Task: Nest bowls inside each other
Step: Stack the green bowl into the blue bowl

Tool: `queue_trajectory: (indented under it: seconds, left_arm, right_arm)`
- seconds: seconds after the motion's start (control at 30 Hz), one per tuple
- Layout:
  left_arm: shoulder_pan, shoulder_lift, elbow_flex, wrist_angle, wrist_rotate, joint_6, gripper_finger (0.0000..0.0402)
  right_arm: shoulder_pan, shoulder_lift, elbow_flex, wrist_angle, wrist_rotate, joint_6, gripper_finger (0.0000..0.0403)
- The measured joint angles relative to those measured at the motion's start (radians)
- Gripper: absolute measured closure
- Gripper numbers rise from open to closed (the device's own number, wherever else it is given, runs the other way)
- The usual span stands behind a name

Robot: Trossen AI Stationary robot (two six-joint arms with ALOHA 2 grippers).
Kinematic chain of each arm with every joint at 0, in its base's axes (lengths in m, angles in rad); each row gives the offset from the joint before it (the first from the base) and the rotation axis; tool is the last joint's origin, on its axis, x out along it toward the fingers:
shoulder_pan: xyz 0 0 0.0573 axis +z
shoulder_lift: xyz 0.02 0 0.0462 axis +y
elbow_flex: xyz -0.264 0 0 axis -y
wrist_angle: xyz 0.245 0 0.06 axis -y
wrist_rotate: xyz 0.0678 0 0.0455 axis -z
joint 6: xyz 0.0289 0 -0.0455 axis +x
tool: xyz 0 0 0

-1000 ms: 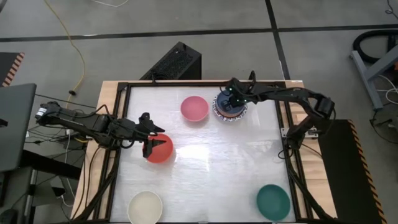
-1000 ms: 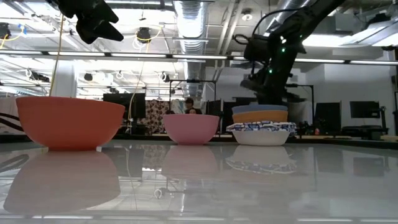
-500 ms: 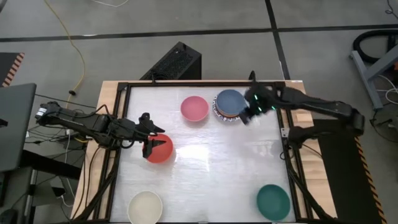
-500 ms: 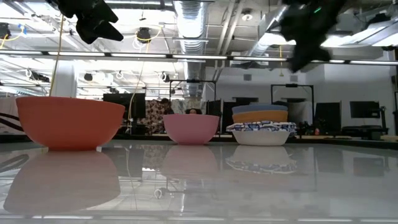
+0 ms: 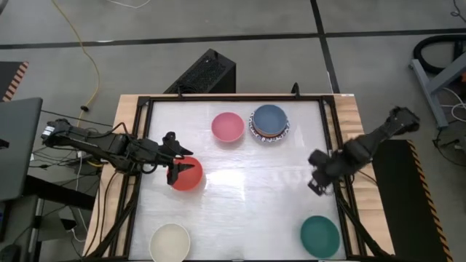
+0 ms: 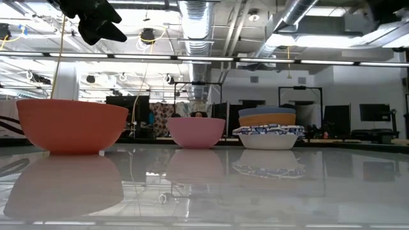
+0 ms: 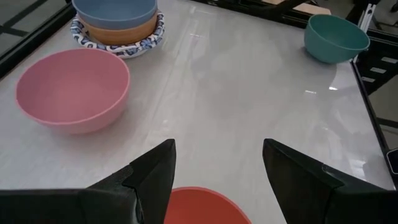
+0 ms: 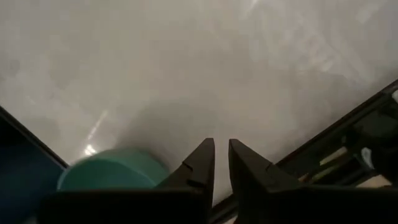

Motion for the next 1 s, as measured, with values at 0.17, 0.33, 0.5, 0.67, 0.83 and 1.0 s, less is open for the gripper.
queue_trajectory:
  seconds: [0.17,0.33,0.5,0.67,0.83,1.0]
  left_arm:
    - [0.0,0.0,0.0,0.001,0.0,0.002,0.017]
    - [0.0,0.004,0.0,0.04,-0.001,0.001,0.017]
    - [0.0,0.008,0.0,0.059,-0.001,-0.006,0.017]
    - [0.0,0.023,0.0,0.063,-0.002,-0.036,0.017]
    - [0.0,0.071,0.0,0.073,-0.002,-0.05,0.017]
    - [0.0,0.126,0.0,0.11,-0.001,-0.049,0.017]
  right_arm:
    - [0.226,0.061,0.0,-0.002,0.112,0.153,0.0306]
    - [0.373,0.121,0.0,0.008,0.167,0.301,0.0269]
    - [0.471,0.191,0.0,0.036,0.182,0.368,0.0226]
    - [0.534,0.27,0.0,0.065,0.182,0.376,0.0191]
    - [0.554,0.351,0.0,0.141,0.181,0.376,0.0178]
    - [0.553,0.412,0.0,0.161,0.176,0.365,0.0179]
